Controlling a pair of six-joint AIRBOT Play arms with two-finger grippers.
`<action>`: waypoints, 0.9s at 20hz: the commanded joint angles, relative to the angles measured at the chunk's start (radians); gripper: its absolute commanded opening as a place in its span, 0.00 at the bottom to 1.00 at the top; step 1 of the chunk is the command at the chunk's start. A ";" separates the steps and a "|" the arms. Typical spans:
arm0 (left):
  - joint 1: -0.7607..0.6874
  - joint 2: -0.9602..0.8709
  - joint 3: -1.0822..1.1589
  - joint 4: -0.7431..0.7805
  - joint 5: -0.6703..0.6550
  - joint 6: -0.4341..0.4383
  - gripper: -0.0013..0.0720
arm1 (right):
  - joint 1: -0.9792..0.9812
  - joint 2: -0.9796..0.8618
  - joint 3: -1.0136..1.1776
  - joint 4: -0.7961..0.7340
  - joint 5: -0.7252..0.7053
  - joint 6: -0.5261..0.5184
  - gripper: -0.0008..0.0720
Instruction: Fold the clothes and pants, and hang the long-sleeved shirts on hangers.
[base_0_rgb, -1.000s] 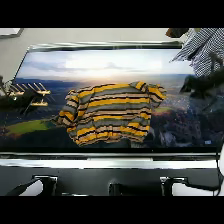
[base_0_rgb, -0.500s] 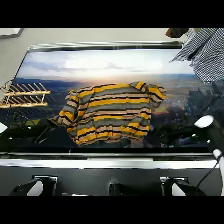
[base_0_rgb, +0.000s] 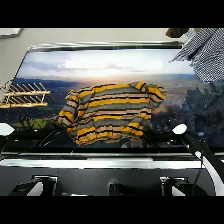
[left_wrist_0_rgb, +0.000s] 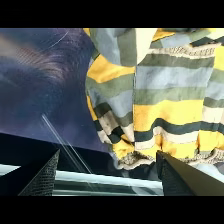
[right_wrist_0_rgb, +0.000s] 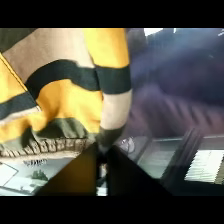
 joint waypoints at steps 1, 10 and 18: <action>-0.005 -0.001 -0.023 -0.023 -0.015 -0.004 0.94 | 0.017 0.021 0.003 0.026 -0.022 -0.018 0.04; -0.182 -0.100 -0.115 -0.131 0.135 0.019 0.93 | 0.018 0.215 0.003 -0.048 0.092 0.081 0.04; -0.341 -0.280 -0.115 -0.220 0.253 0.018 0.88 | 0.017 0.296 0.003 -0.048 0.126 0.110 0.04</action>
